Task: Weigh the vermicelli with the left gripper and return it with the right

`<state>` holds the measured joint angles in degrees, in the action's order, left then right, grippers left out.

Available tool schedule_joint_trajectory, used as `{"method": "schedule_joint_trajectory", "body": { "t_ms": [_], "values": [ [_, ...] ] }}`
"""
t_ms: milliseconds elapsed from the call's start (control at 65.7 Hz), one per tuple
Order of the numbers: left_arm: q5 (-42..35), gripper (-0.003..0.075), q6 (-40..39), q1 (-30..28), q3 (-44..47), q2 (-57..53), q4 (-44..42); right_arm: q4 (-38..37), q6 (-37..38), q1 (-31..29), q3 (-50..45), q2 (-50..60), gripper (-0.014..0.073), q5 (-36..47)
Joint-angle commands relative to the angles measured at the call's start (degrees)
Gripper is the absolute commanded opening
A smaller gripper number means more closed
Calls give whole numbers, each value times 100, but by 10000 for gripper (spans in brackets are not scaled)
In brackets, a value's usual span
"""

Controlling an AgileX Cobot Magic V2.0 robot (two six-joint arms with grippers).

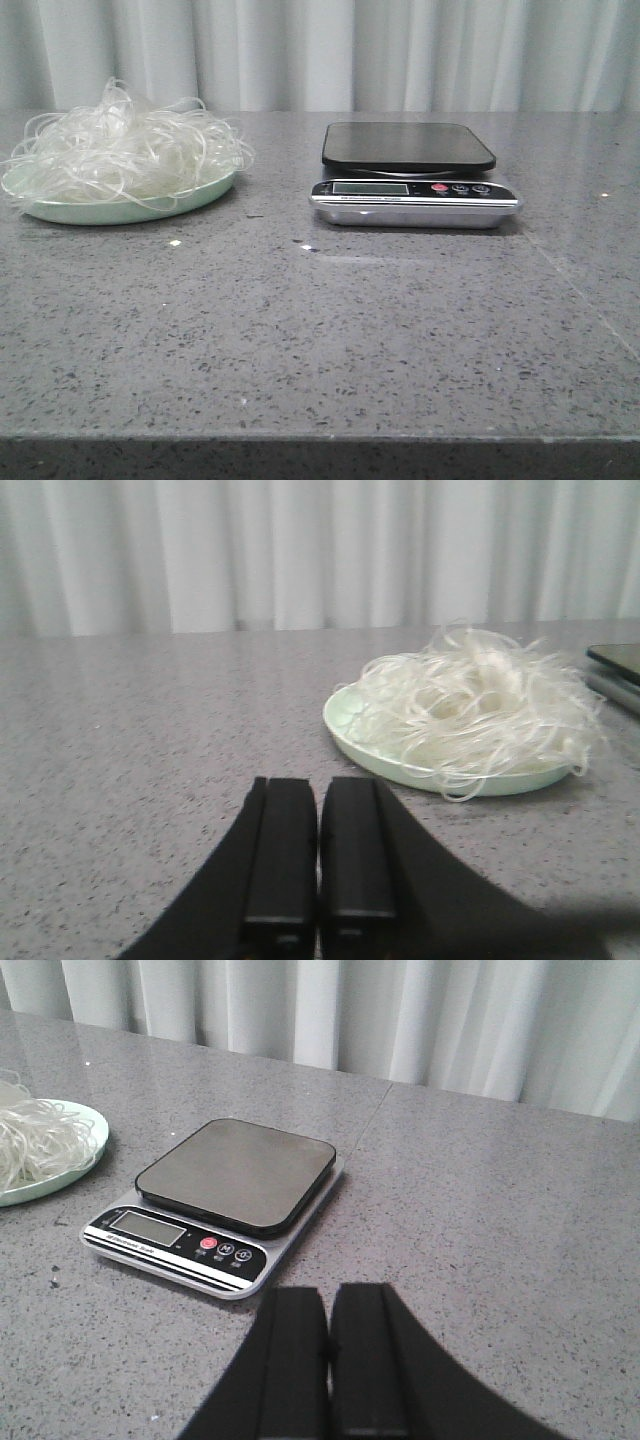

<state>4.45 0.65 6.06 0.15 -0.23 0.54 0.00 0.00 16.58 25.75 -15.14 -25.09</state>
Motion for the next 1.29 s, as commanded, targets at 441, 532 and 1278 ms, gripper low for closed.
{"method": "schedule_joint_trajectory", "body": {
  "t_ms": [441, 532, 1278],
  "values": [
    [-695, 130, 38, -390, 42, -113, 105, -67, -34, -18, 136, -39, 168, 451],
    [-695, 130, 38, -390, 42, -113, 105, -67, -34, -18, 136, -39, 168, 451],
    [-695, 130, 38, -401, 42, -113, 105, -178, -34, -410, -21, -15, 168, 546]
  ]
}}
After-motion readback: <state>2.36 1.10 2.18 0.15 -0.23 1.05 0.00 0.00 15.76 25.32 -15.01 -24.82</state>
